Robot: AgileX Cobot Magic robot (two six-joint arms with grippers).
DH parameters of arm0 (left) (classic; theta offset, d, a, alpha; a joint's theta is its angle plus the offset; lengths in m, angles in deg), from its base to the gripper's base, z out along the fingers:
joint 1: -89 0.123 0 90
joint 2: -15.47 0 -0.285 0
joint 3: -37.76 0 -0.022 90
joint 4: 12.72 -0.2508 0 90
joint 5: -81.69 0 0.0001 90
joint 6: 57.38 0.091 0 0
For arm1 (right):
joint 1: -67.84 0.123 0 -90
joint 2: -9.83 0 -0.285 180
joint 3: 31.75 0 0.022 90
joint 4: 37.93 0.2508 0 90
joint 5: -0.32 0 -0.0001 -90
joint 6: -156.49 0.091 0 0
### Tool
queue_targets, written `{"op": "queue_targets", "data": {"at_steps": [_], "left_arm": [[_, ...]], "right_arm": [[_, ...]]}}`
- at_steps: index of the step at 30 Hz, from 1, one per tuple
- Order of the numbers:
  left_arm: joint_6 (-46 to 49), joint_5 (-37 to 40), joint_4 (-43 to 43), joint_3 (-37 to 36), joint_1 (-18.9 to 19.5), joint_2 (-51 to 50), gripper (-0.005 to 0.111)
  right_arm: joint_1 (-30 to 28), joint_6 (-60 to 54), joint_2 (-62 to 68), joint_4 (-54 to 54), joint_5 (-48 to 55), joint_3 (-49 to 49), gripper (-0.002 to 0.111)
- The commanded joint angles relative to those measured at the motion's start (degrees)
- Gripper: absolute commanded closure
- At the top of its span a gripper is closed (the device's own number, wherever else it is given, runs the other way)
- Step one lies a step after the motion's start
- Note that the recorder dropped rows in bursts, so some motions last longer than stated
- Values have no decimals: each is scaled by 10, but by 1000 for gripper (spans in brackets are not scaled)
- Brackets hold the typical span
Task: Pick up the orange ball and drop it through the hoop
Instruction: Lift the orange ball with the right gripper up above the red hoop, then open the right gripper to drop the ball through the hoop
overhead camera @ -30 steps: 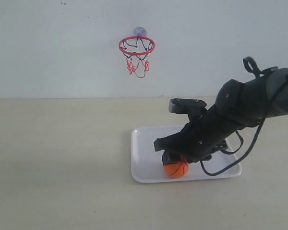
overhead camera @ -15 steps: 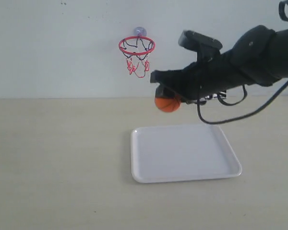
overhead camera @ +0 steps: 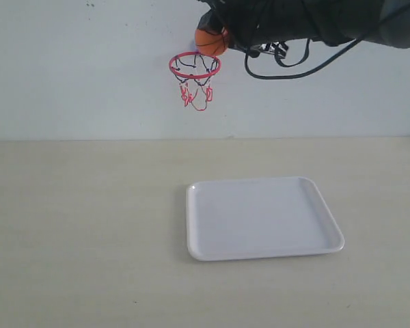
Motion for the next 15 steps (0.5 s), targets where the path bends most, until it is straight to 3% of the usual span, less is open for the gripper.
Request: {"op": "queue_targets", "data": {"at_steps": [1,7,15], "left_arm": [[-3,-2,-1,-2,2,2,103],[-3,-2,-1,-2,2,2,103],[-3,-2,-1,-2,2,2,103]], "right_arm": [[-4,-11,59,33,-14,75,109],[-4,1,113,48,-44,141,109],[-3,22,140,81,-89,155,109]]}}
